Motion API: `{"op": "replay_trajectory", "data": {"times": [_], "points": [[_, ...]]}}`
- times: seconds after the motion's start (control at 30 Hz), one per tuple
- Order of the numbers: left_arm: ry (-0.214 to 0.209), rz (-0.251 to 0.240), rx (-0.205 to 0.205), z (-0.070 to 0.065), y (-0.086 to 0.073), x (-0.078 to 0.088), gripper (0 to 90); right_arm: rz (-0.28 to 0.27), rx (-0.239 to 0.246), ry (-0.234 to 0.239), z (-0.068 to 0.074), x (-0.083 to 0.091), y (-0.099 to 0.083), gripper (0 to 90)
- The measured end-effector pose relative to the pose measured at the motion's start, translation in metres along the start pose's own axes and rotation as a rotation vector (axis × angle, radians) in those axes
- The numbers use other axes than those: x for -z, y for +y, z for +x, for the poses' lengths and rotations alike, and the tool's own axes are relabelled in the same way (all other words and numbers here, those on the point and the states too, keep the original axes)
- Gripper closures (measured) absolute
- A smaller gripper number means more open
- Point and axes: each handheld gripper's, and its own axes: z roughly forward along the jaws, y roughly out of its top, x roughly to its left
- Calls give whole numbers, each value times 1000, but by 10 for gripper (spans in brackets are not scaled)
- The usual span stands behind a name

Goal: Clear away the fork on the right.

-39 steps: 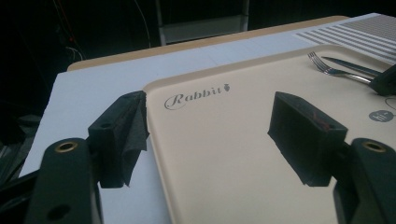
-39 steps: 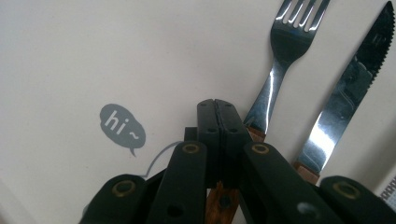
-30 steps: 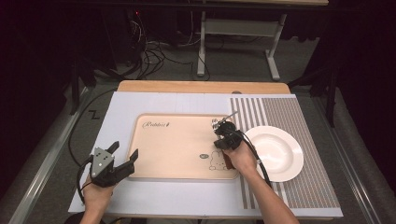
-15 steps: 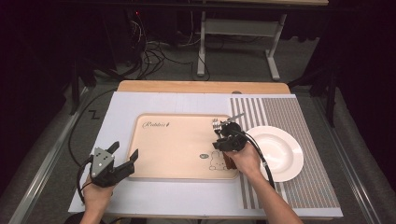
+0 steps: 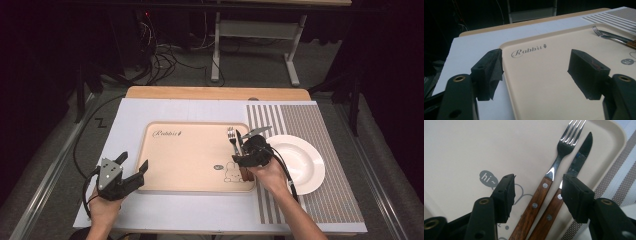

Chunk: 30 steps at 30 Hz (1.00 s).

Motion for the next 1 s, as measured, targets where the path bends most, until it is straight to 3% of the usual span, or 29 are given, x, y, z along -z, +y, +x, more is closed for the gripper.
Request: {"op": "replay_trajectory", "data": {"times": [0.2,0.43,0.6,1.0], "points": [[0,3,-1,0,0,-1,282,-60,10,-19,-1,12,-9,444],[-1,3,1,0,0,0,282,-83,26,-15,-2,19,-21,436],[0,3,4,0,0,0,281,-114,7,6,-5,25,-28,437],[1,5,7,0,0,-1,280,-186,-16,-20,-13,42,-52,441]]}}
